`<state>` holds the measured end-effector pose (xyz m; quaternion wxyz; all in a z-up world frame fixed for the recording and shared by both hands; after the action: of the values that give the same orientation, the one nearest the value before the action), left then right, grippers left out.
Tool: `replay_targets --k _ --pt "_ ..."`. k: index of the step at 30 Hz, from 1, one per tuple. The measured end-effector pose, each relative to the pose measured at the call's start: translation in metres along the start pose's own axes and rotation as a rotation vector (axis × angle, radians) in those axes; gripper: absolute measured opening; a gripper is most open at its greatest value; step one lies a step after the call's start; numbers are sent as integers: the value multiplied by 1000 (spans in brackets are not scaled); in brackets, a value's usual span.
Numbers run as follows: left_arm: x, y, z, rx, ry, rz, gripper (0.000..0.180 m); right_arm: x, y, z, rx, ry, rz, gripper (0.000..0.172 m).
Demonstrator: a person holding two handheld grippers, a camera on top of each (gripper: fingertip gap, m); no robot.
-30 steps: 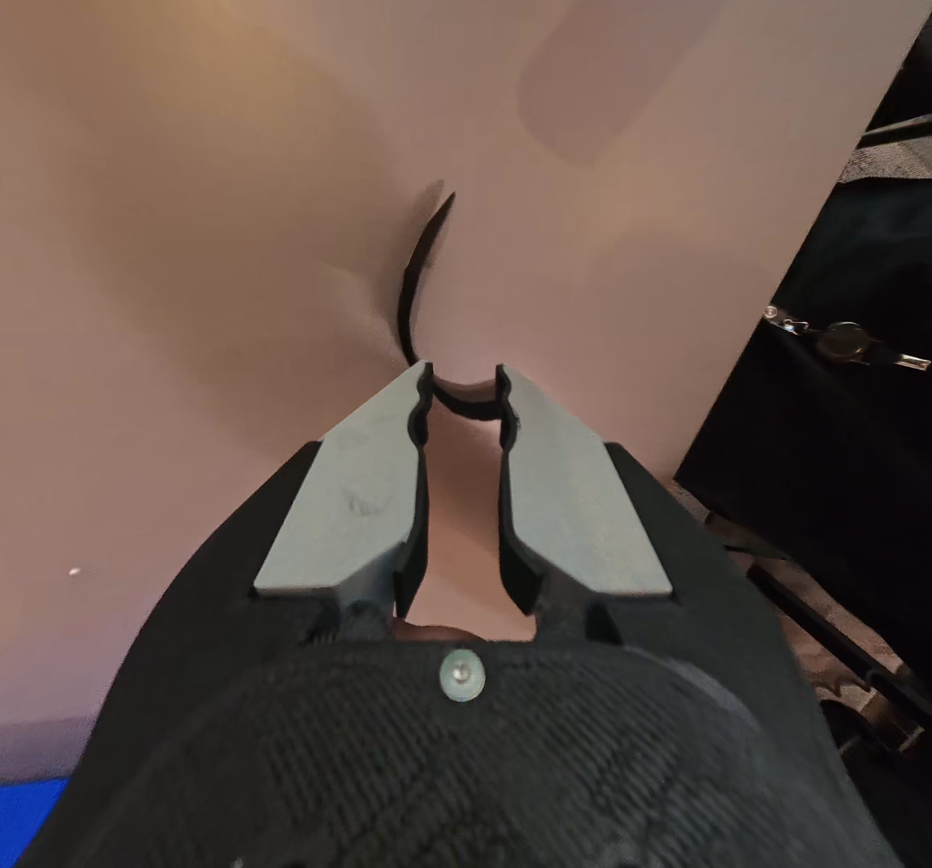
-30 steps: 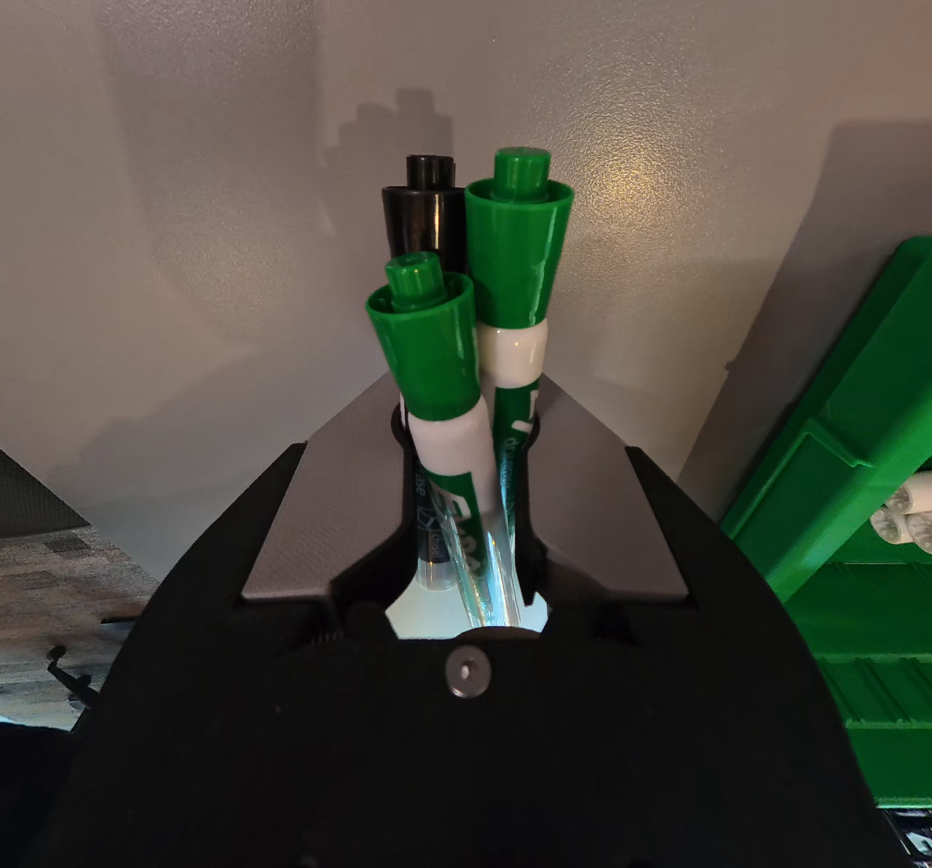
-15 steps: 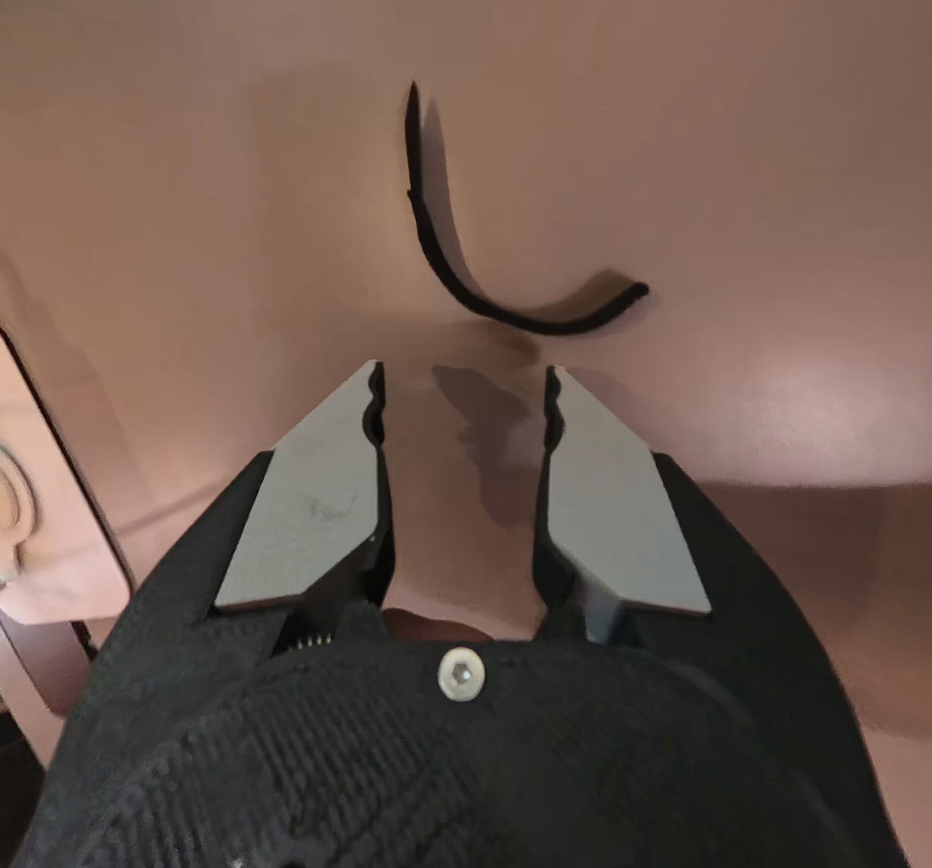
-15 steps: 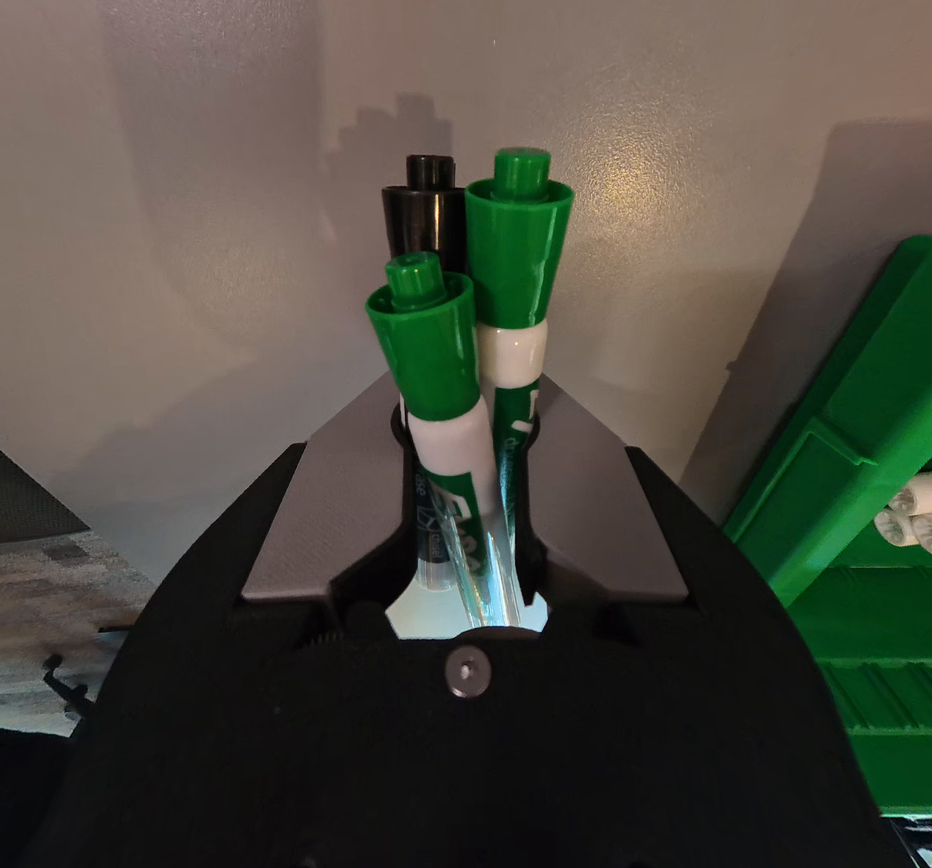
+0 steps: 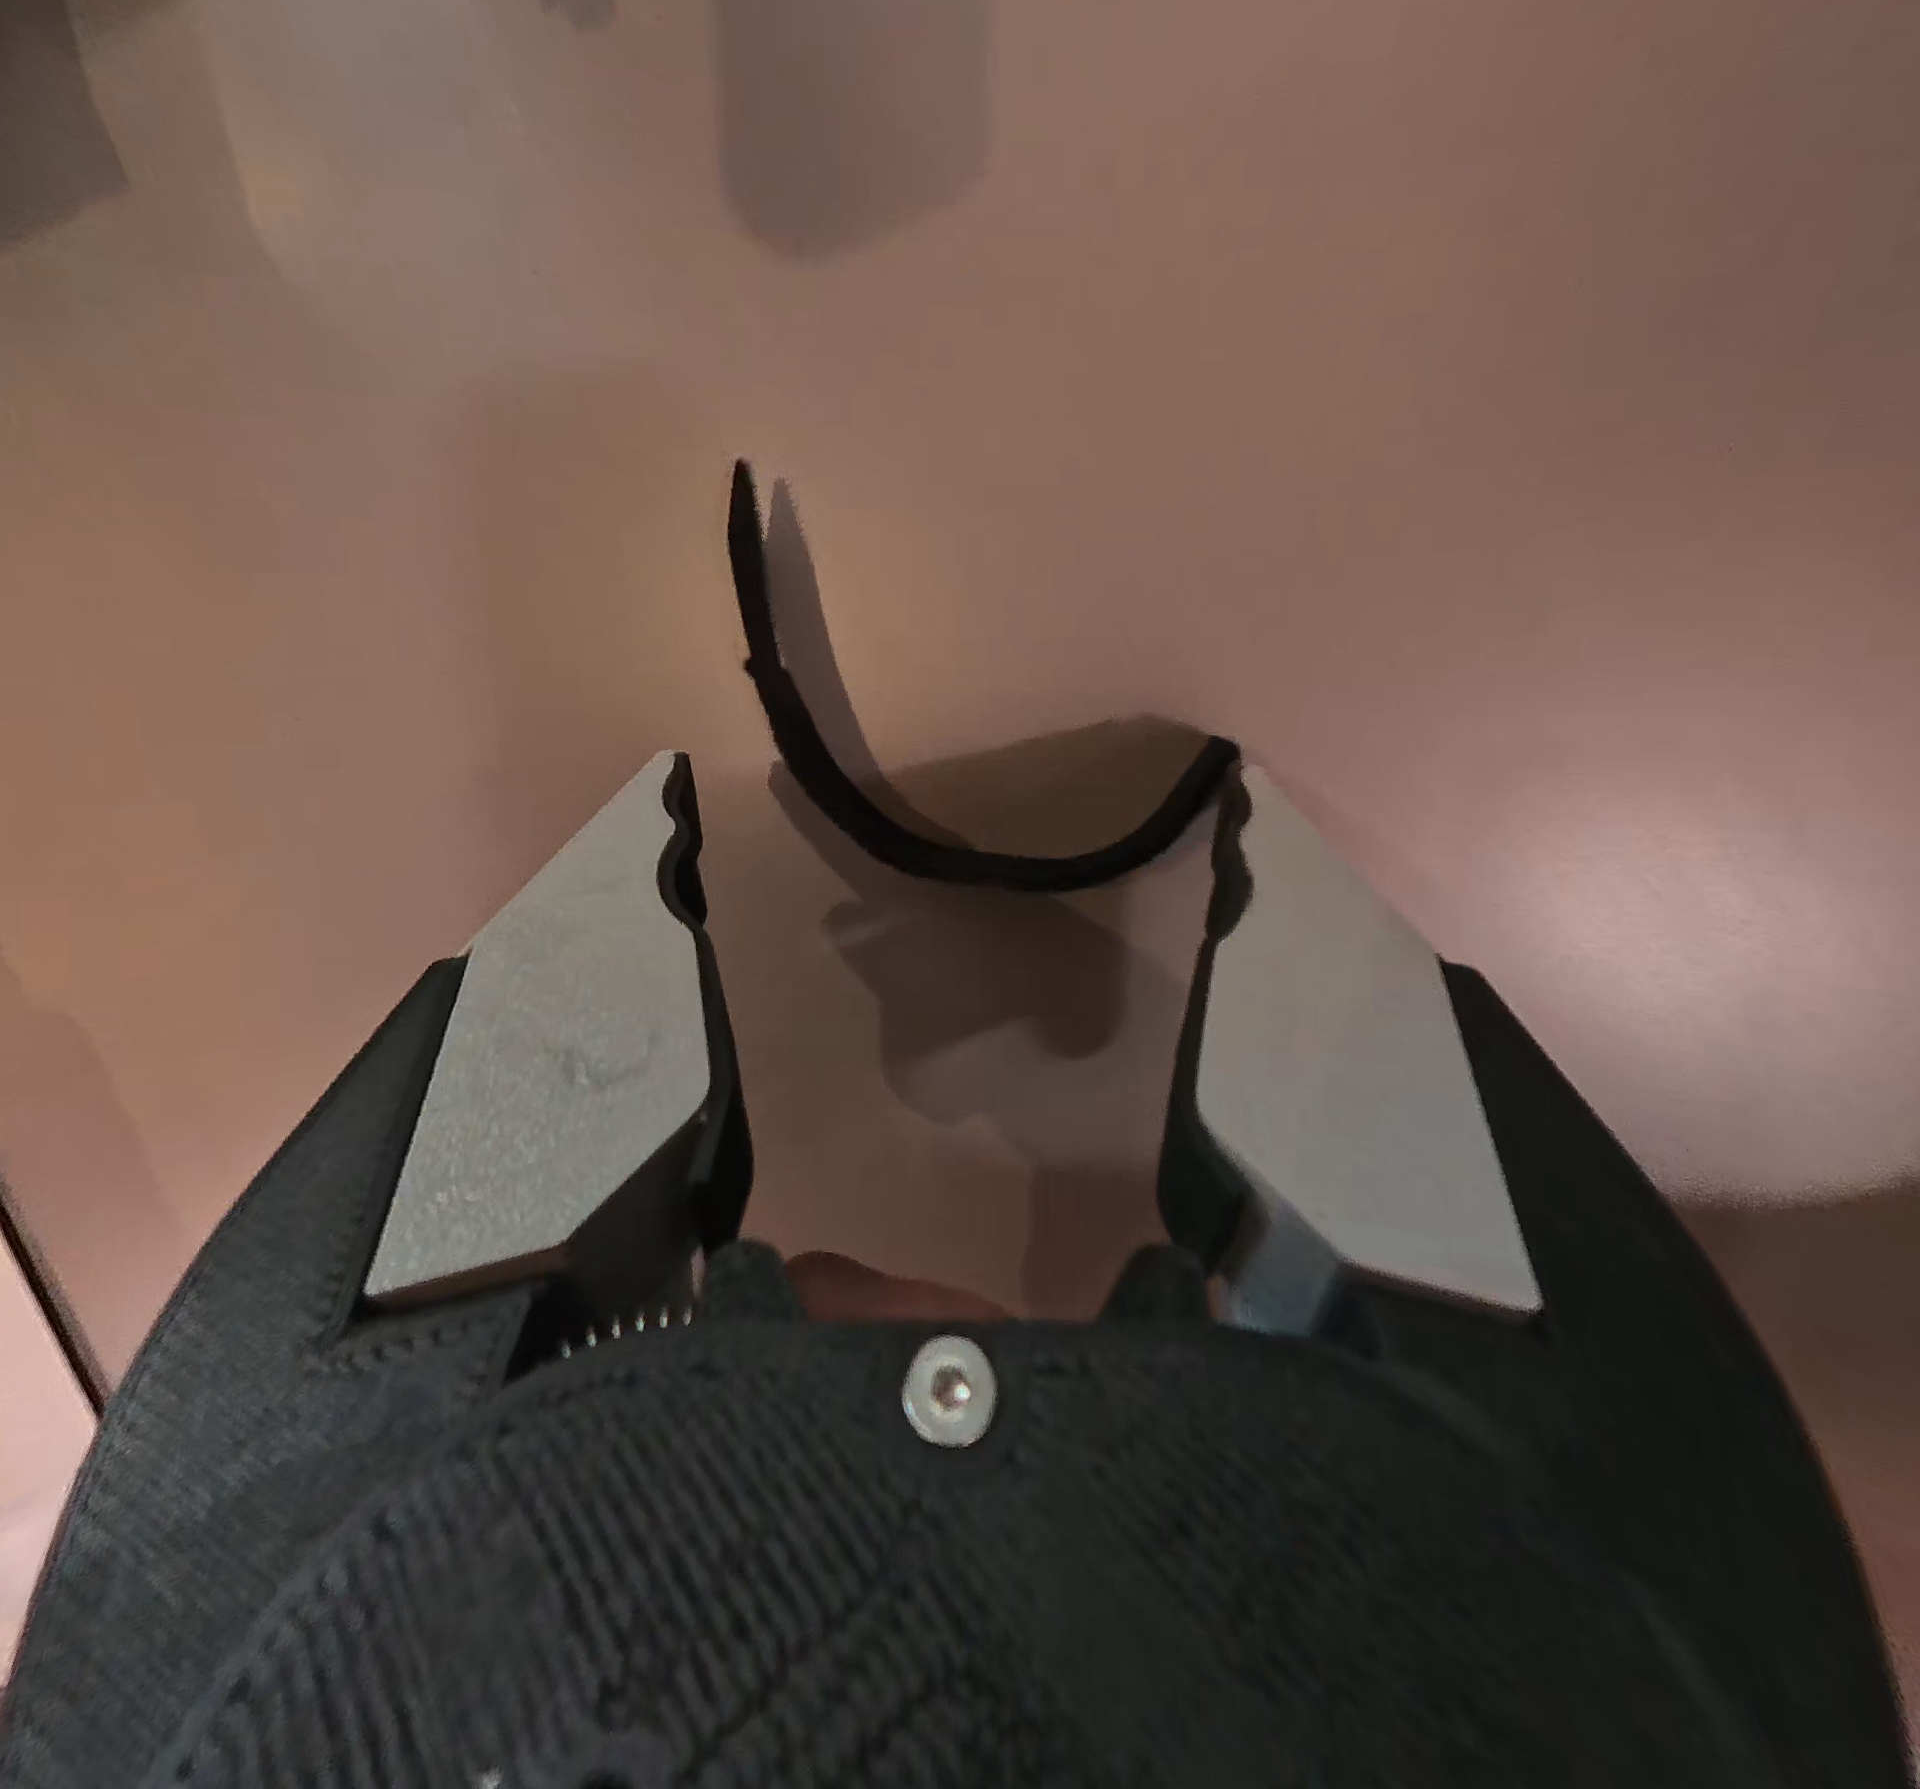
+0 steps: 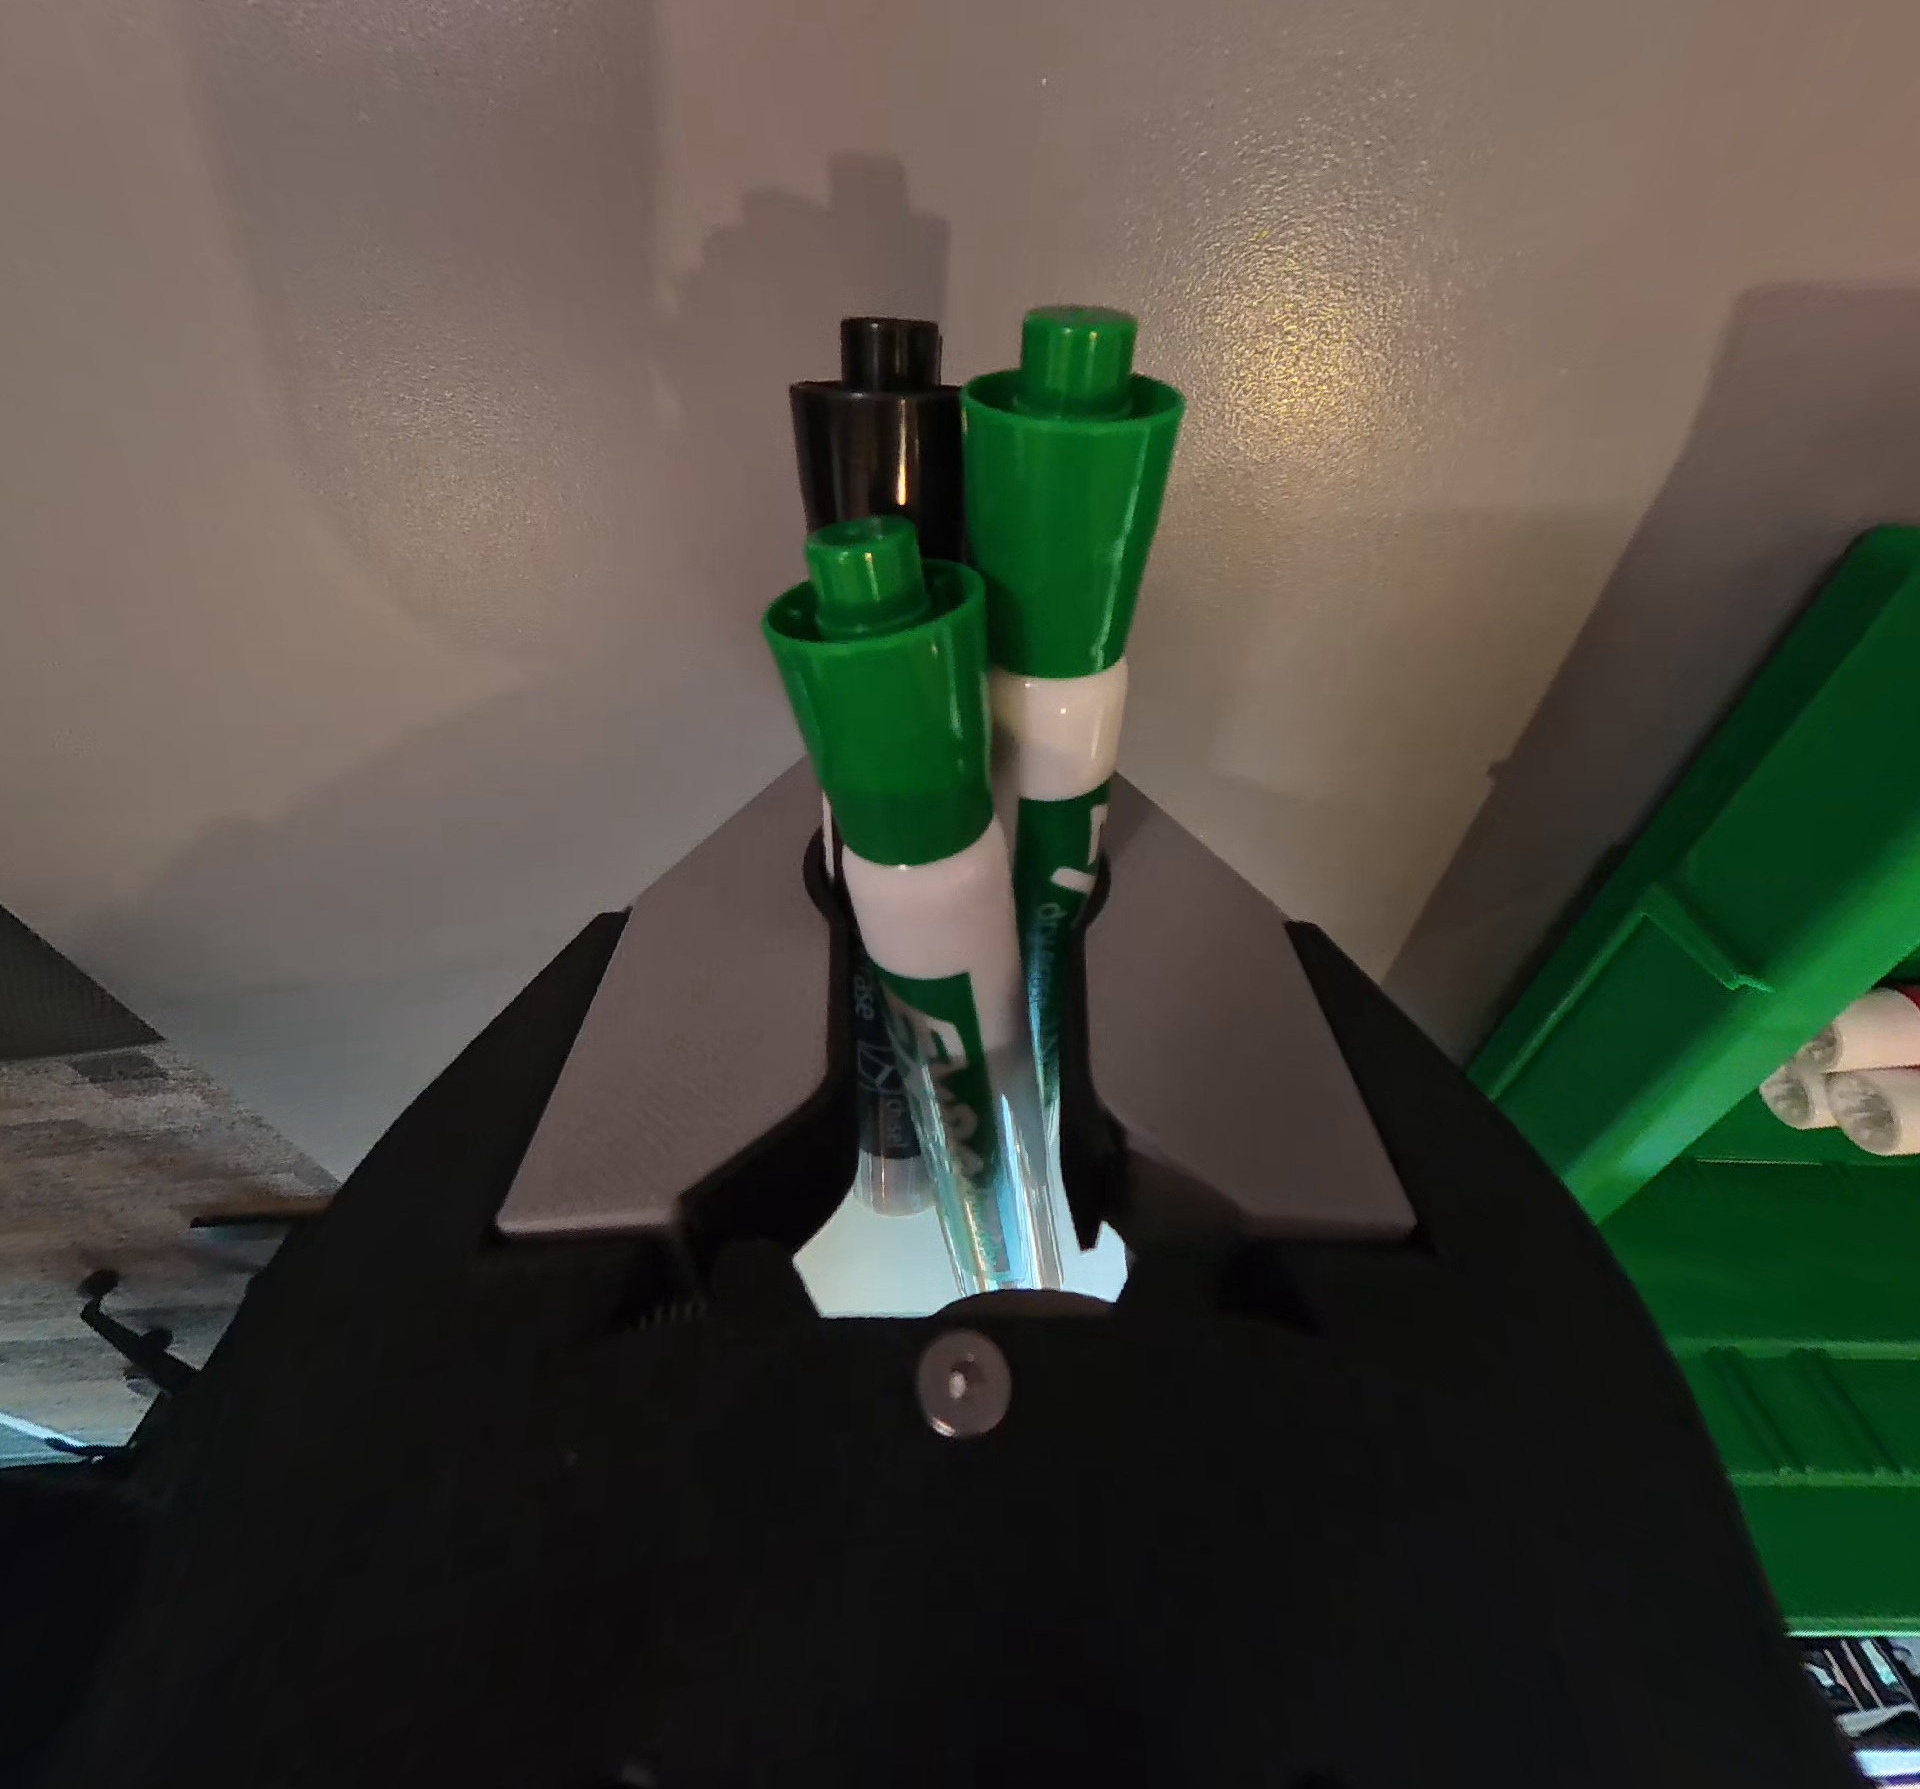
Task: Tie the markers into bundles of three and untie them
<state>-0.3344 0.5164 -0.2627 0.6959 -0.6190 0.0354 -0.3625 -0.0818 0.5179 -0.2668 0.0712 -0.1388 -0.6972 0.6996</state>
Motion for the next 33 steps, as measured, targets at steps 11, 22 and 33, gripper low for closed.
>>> replay_targets --k 11,22,33 --pt "7 10 14 -24 -35 -34 94 0 0 0 -1 -3 14 37" --pt "1 15 27 -22 -156 -172 68 0 0 0 -2 0 15 37" --pt "5 18 39 119 -174 -266 61 5 -1 2 -5 -40 3 37"
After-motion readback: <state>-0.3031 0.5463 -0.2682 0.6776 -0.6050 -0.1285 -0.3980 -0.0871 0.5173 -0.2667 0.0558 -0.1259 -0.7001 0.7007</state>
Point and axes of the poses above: each gripper's, where its closed fingertips meet, y out along the fingers, x out of its top, z = x × y across the jaws, the point moved 4 cm from there along -y, back along the fingers, and after that the axes turned 6 degrees about y, right-handed, at the moved point
